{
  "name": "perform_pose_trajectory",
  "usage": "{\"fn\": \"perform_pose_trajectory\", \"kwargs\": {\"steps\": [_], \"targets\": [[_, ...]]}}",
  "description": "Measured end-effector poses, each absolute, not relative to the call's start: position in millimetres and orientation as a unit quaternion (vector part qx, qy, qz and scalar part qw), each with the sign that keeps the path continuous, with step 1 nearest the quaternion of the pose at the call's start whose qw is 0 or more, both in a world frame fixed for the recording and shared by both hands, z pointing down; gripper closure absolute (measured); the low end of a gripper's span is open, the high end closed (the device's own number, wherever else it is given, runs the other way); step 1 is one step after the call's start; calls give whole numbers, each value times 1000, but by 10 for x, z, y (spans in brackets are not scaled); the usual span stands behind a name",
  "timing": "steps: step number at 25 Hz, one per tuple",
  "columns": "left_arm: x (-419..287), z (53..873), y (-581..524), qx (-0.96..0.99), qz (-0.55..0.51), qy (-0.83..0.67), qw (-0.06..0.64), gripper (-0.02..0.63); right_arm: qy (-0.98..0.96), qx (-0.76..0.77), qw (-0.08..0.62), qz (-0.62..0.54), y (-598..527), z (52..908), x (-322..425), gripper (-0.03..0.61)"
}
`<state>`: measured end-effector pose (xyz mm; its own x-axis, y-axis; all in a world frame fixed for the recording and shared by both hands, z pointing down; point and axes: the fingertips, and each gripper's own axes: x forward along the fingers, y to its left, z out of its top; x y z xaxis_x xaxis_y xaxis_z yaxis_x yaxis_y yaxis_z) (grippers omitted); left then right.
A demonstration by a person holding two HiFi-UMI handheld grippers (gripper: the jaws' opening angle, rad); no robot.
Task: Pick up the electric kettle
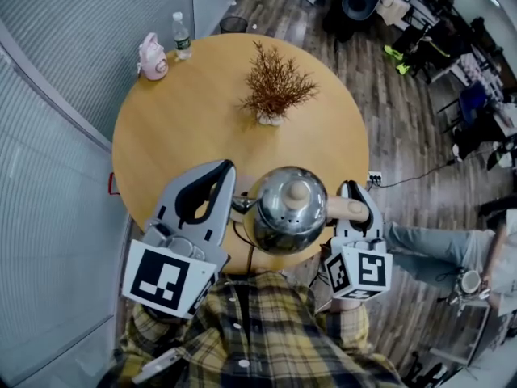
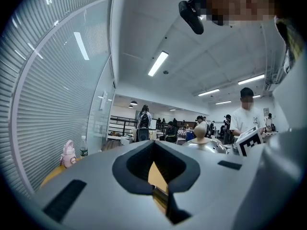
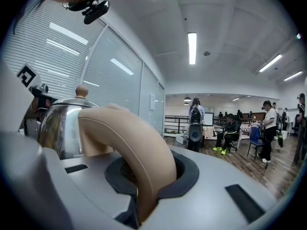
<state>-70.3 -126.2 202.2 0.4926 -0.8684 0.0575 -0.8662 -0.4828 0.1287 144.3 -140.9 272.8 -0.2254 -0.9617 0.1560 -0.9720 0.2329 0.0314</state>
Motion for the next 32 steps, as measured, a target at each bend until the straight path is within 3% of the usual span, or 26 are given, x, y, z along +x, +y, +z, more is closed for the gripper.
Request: {"fn": "perform_pose_trajectory", "kwargs": {"steps": [32], "targets": [[-865, 2075, -1383, 851, -1, -523, 51, 612, -792, 605, 74, 33, -1568, 2728, 1243, 523]]}}
